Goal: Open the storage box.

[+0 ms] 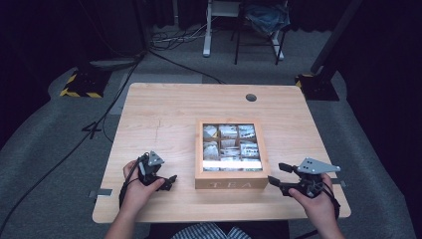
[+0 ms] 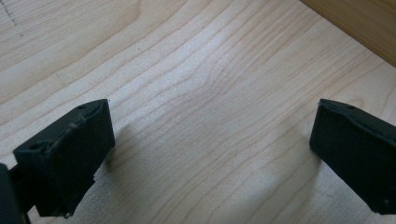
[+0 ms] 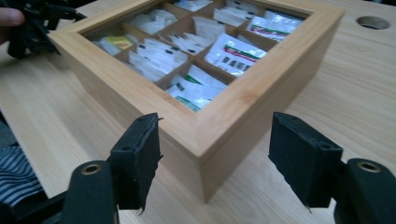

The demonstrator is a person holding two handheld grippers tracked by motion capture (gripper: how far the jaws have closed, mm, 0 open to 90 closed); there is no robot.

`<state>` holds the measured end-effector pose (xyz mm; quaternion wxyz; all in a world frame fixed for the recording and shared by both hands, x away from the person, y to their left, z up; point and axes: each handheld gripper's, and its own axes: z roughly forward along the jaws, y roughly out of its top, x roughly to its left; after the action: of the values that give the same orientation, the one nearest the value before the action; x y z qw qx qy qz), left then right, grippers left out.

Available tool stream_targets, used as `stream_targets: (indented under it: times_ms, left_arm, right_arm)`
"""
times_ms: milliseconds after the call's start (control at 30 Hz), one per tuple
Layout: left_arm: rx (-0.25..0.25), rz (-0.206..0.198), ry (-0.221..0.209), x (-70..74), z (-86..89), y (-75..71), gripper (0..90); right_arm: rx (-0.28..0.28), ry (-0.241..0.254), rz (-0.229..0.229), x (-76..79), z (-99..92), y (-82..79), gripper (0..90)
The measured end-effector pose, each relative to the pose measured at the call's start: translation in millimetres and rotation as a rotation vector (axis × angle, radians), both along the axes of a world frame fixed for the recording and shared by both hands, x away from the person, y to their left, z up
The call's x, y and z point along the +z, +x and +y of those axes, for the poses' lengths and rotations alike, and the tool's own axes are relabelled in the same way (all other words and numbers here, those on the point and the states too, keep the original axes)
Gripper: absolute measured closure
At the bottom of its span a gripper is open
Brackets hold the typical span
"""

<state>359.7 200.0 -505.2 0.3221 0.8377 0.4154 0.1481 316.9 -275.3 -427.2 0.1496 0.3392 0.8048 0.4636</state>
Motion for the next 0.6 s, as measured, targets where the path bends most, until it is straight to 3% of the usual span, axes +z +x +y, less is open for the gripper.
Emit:
stream_targets:
  times_ms: [400, 600]
  left_arm:
    - [0.0, 0.0, 0.0, 0.0, 0.0, 0.0, 0.5]
    - [-0.001, 0.003, 0.001, 0.2, 0.1, 0.0, 0.5]
  right_arm:
    - [0.0, -0.034, 0.045, -19.3, 15.6, 6.1, 32.4]
    - [0.02, -0.093, 0.049, -23.3, 18.6, 5.8, 43.2]
